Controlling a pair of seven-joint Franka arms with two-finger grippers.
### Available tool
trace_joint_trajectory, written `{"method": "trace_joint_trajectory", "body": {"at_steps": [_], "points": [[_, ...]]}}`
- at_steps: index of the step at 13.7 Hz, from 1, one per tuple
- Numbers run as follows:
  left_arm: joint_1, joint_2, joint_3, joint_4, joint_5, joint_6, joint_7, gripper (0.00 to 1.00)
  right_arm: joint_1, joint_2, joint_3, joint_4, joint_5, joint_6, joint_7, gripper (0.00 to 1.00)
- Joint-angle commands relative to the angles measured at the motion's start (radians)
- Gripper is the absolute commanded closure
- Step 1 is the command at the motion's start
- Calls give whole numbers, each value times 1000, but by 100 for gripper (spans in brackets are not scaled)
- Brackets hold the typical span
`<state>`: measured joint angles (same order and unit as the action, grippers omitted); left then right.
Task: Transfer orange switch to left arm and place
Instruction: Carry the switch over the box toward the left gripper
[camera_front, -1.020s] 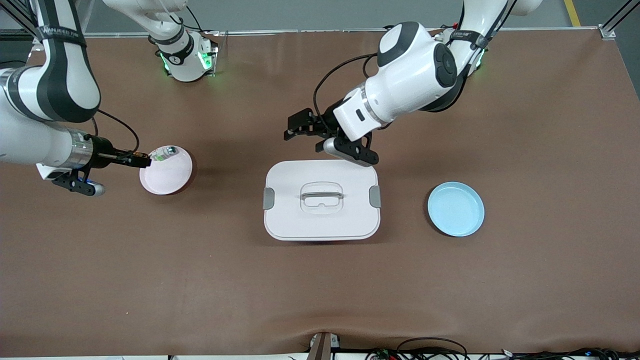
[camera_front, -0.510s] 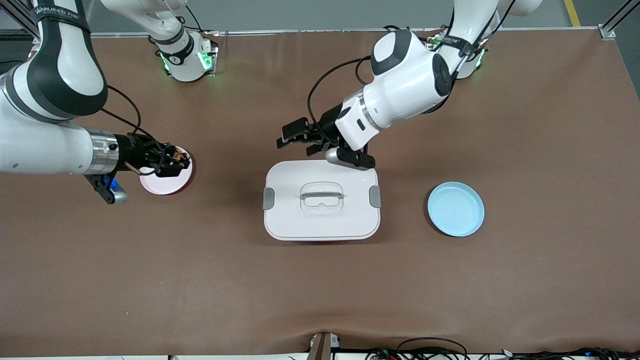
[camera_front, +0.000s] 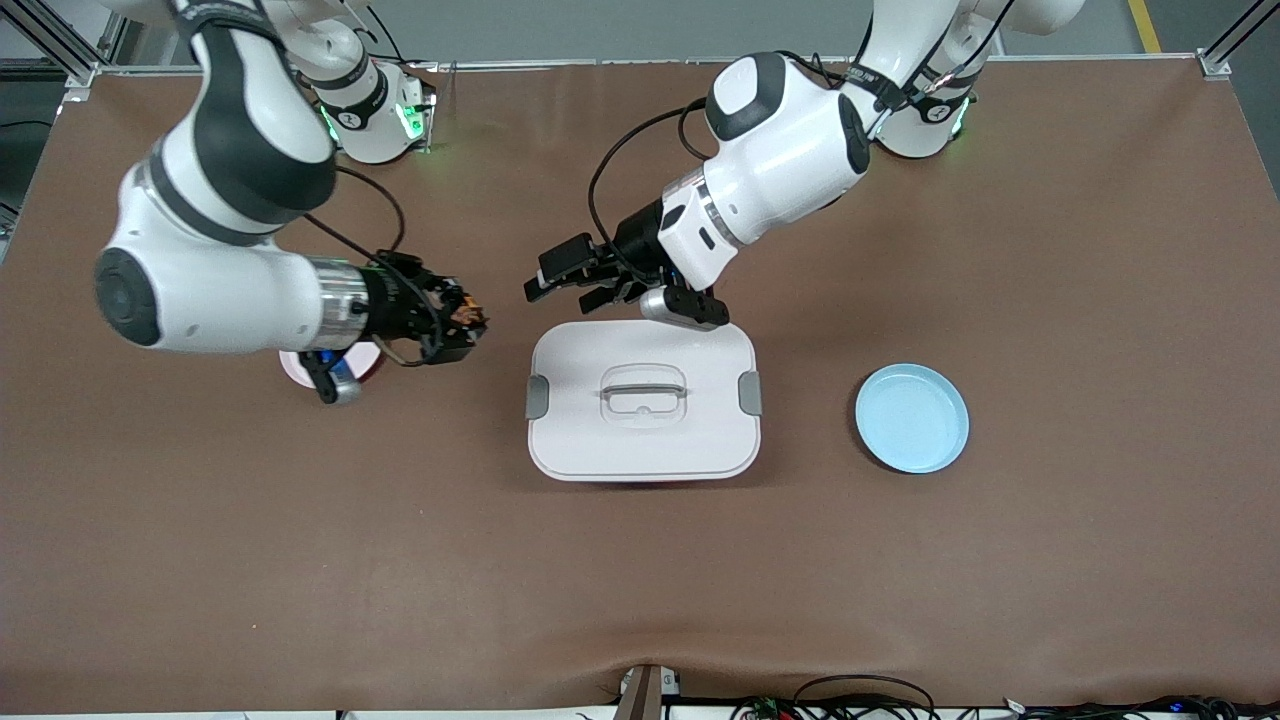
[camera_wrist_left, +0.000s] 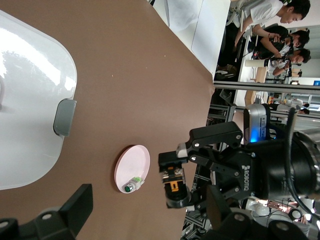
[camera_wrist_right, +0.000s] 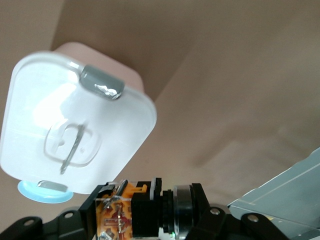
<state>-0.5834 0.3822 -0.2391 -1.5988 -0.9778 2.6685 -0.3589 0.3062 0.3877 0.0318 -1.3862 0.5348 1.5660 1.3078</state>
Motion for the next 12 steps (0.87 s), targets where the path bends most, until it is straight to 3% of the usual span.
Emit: {"method": "trace_joint_trajectory", "body": {"at_steps": [1, 7, 12], "points": [[-18, 20, 1, 19, -33, 34, -3, 0, 40, 108, -9, 168, 16, -8, 123, 100], [-29, 30, 1, 2, -38, 34, 1, 0, 90, 186, -7, 282, 22, 46, 257, 100], [-12, 44, 1, 5, -39, 34, 49, 0, 100, 194, -6, 294, 49, 66, 295, 100]]}}
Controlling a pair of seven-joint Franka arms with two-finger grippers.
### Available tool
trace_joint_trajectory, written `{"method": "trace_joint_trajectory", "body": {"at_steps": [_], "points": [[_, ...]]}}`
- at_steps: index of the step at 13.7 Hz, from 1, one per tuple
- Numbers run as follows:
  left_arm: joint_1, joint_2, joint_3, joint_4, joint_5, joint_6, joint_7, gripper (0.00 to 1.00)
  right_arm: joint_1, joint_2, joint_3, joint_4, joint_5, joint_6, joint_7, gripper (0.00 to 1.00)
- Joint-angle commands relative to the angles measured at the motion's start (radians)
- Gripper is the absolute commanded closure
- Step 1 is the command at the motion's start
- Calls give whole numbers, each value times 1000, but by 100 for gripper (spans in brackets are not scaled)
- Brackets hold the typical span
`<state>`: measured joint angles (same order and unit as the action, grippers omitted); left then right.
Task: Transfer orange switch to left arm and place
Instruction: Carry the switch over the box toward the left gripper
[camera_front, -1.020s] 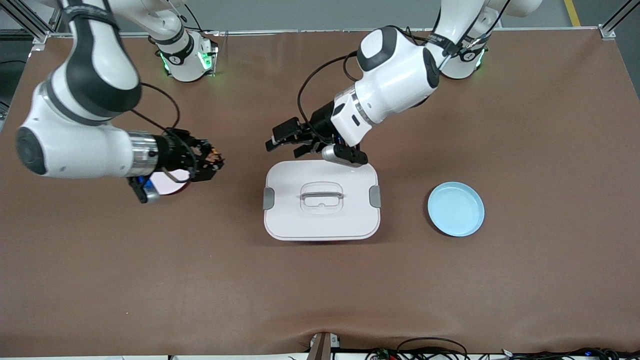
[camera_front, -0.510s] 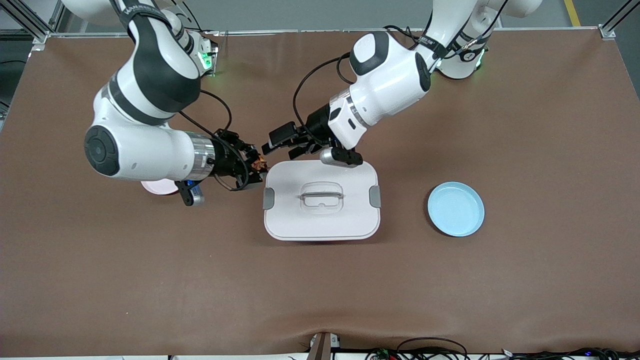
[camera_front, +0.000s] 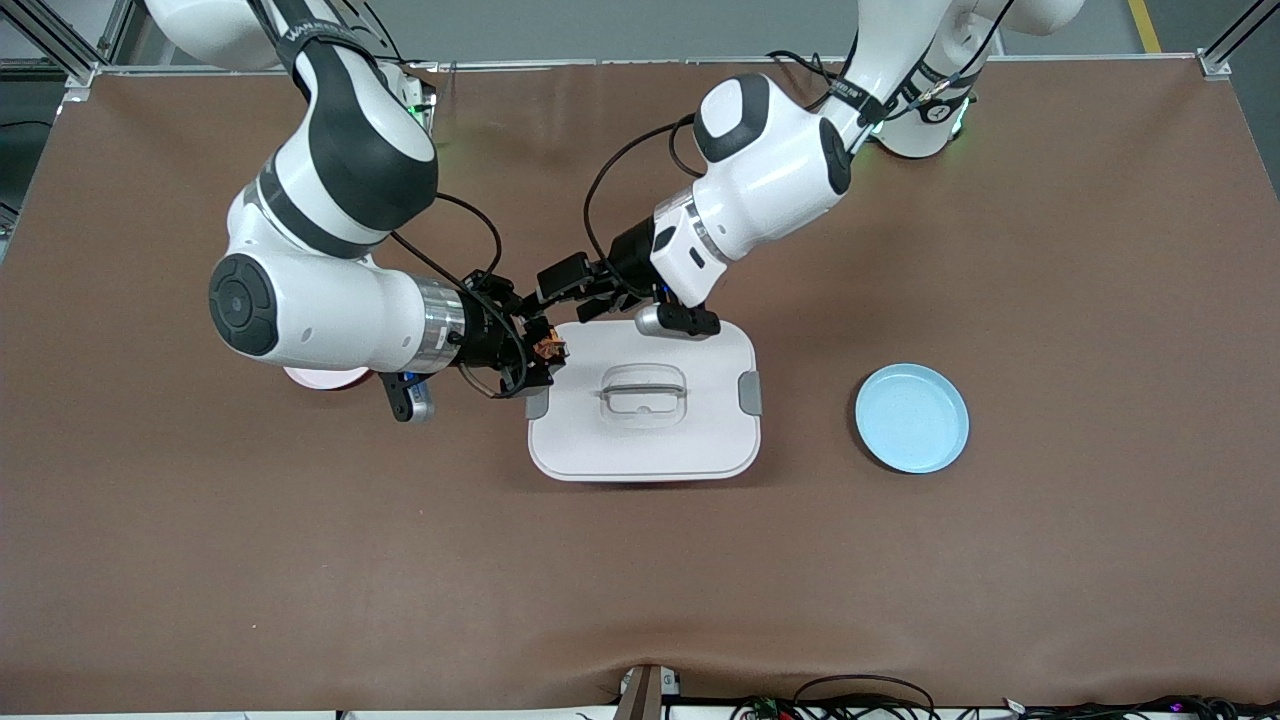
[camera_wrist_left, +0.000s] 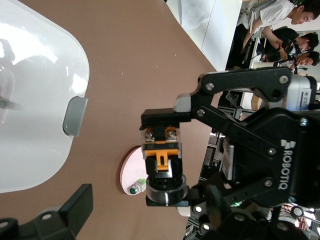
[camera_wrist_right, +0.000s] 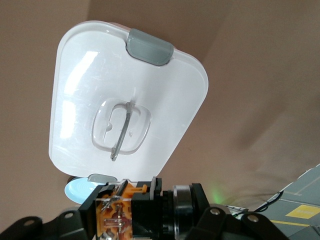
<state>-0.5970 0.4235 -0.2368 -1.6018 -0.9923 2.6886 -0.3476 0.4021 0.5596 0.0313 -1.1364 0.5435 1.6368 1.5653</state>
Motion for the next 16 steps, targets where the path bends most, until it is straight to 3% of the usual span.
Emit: {"method": "trace_joint_trajectory", "body": {"at_steps": [1, 10, 13, 16], "points": [[2, 3, 1, 8, -26, 14, 47, 0, 4, 22, -5, 44, 52, 6, 60, 100], [9, 11, 1, 11, -26, 14, 47, 0, 17, 23, -4, 52, 55, 14, 127, 100], [8, 11, 1, 9, -28, 14, 47, 26, 18, 25, -2, 56, 56, 26, 147, 100], [8, 11, 1, 9, -28, 14, 47, 59, 20, 43, -1, 81, 56, 26, 148, 100]]}}
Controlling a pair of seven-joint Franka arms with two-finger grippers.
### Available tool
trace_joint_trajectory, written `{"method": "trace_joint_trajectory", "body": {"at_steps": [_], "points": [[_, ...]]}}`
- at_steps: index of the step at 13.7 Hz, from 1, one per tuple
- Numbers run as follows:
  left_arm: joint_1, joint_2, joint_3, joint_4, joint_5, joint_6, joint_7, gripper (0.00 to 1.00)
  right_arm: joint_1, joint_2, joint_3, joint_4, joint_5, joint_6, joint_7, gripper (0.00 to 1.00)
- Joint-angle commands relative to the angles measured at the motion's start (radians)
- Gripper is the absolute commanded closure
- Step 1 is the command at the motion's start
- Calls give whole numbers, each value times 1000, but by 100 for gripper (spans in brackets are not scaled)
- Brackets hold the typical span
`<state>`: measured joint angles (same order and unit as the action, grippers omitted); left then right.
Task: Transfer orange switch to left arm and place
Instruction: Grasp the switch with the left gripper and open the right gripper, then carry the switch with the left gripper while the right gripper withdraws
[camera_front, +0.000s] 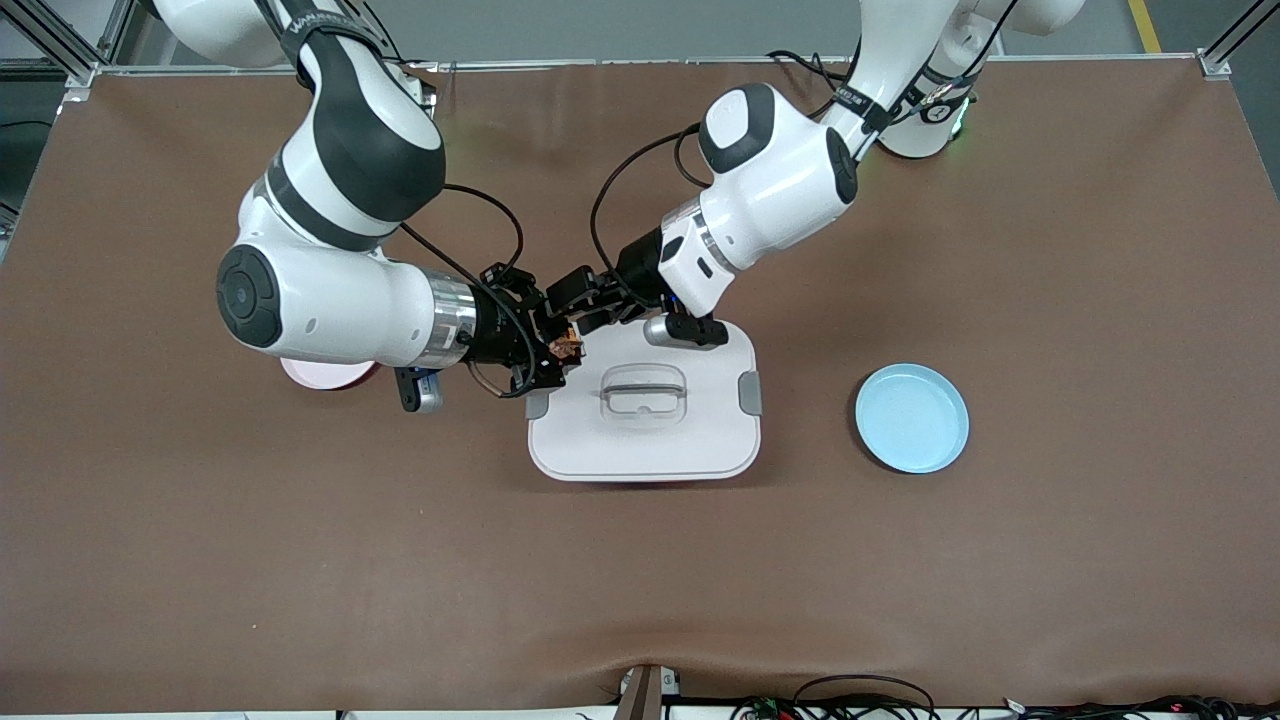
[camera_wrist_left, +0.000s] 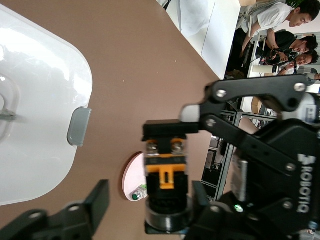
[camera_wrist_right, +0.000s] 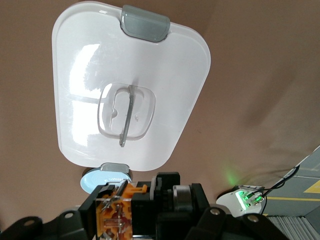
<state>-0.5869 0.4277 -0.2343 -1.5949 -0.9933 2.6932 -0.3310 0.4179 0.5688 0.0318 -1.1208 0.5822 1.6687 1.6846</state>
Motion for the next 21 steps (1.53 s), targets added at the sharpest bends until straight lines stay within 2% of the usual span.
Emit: {"method": "trace_joint_trajectory", "body": {"at_steps": [1, 2, 4, 5, 6, 7, 8, 9, 10, 11, 16, 19, 21], "points": [[-2, 6, -2, 1, -27, 10, 30, 66, 4, 34, -1, 65, 18, -6, 29, 100], [-1, 5, -2, 1, -27, 8, 32, 73, 4, 34, -1, 65, 18, -7, 30, 100], [-1, 5, -2, 1, -27, 8, 32, 94, 4, 34, -1, 65, 18, -6, 30, 100], [-1, 5, -2, 1, -27, 8, 32, 100, 4, 34, -1, 65, 18, -6, 30, 100], [-1, 5, -2, 1, -25, 8, 32, 100, 4, 34, -1, 65, 18, -6, 30, 100], [-1, 5, -2, 1, -27, 8, 32, 100, 4, 34, -1, 65, 18, -6, 29, 74], [-1, 5, -2, 1, -27, 8, 32, 100, 4, 34, -1, 65, 18, -6, 29, 64], [-1, 5, -2, 1, -27, 8, 32, 100, 4, 34, -1, 65, 18, -6, 29, 29], [-1, 5, -2, 1, -27, 8, 32, 100, 4, 34, -3, 65, 18, -6, 29, 20], [-2, 3, -2, 1, -27, 8, 30, 100, 4, 34, -3, 65, 18, -6, 27, 1], [-1, -6, -2, -2, -25, 5, 29, 100, -30, 30, -3, 65, 18, -24, 10, 0], [2, -30, 0, -19, -16, -18, 27, 100, -83, 19, -6, 70, 16, -113, -121, 0], [30, -53, 3, -26, -4, -82, 26, 100, -135, 14, -6, 75, 16, -171, -224, 0]]}}
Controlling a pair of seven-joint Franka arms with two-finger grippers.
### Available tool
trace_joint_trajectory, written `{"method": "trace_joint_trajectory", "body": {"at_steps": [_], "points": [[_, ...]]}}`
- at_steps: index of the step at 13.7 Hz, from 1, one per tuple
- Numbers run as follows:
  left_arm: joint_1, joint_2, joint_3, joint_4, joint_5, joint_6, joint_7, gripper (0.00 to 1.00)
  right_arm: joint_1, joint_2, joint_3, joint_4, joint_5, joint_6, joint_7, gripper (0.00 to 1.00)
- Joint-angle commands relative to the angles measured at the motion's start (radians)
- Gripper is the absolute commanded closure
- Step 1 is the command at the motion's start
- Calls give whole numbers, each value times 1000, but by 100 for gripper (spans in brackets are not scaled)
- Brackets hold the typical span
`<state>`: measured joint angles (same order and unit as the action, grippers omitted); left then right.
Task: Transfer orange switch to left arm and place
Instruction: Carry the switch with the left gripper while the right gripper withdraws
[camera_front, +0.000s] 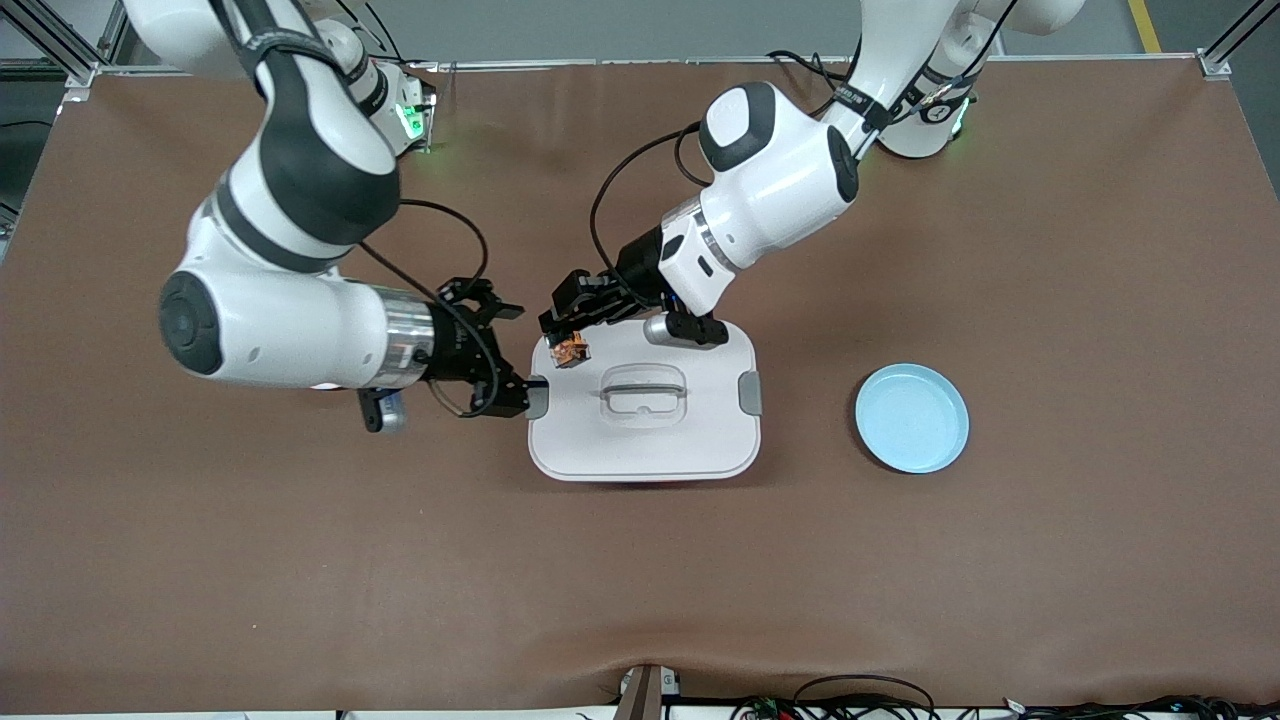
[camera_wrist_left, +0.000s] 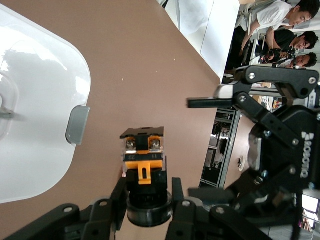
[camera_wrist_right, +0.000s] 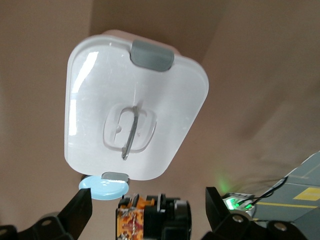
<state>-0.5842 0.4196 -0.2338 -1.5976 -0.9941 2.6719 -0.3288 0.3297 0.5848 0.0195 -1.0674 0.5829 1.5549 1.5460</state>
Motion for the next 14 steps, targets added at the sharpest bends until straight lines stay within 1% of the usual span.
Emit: {"method": "trace_joint_trajectory", "body": {"at_steps": [1, 4, 5, 6, 7, 8, 10, 12, 13, 14], "points": [[40, -59, 4, -28, -1, -113, 27, 100, -72, -11, 5, 35, 14, -88, -149, 0], [108, -131, 5, -70, 63, -263, 54, 100, -147, -13, -1, 63, 3, -180, -336, 0], [139, -165, 5, -82, 106, -338, 54, 100, -171, -13, -3, 70, 2, -208, -404, 0], [179, -185, 4, -81, 162, -430, 53, 100, -193, -13, -3, 76, -18, -234, -470, 0], [217, -202, 4, -75, 207, -529, 54, 100, -204, -14, -3, 78, -61, -257, -550, 0], [242, -226, 5, -73, 244, -600, 54, 100, -204, -16, -3, 78, -122, -278, -640, 0], [277, -272, 7, -73, 343, -706, 53, 100, -204, -32, -3, 78, -257, -302, -845, 0], [305, -324, 8, -64, 472, -809, 44, 100, -207, -37, -4, 78, -412, -306, -1071, 0], [313, -338, 11, -55, 532, -864, 40, 100, -221, -42, -3, 78, -461, -305, -1178, 0], [326, -353, 11, -48, 584, -912, 37, 100, -233, -46, -6, 78, -477, -303, -1260, 0]]}}
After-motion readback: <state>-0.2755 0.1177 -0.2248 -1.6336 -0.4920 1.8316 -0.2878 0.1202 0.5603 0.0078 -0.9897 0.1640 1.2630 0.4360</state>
